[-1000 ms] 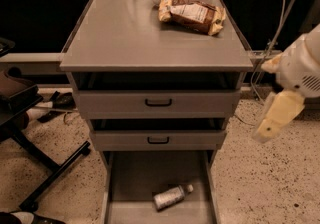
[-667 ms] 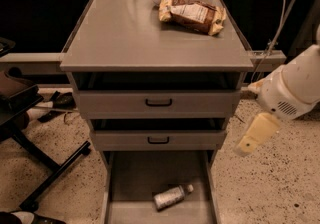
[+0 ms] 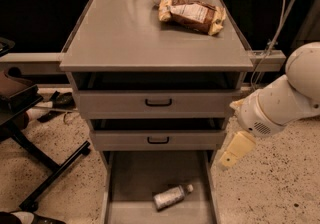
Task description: Pick blue plastic bottle from bottom drawer and place on counter
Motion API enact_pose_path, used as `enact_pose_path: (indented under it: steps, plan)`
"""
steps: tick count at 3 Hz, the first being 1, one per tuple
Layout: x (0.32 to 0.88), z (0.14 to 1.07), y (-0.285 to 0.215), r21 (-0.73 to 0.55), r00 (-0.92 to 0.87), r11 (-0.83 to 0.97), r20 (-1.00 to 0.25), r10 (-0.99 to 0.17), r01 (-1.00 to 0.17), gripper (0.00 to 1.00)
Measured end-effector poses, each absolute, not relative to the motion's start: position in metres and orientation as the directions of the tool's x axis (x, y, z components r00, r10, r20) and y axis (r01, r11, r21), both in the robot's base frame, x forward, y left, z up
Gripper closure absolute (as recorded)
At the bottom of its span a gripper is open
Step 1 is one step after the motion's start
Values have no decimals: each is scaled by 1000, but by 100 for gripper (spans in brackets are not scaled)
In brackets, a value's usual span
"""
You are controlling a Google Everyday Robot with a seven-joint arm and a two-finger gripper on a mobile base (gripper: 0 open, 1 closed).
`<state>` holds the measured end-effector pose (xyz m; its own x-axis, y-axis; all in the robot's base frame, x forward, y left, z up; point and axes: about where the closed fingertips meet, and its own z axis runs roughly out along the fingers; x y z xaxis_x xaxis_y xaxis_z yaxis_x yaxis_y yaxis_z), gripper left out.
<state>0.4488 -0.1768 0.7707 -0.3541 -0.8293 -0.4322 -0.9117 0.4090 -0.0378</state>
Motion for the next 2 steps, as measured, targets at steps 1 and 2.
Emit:
enact_pose_path:
  steps: [1,2]
  plan:
    - [455,739,-183,-31,-370,428,-450,-813,-903,0]
    - [462,679,-193,-22,-403,473,-488,-774,-881,0]
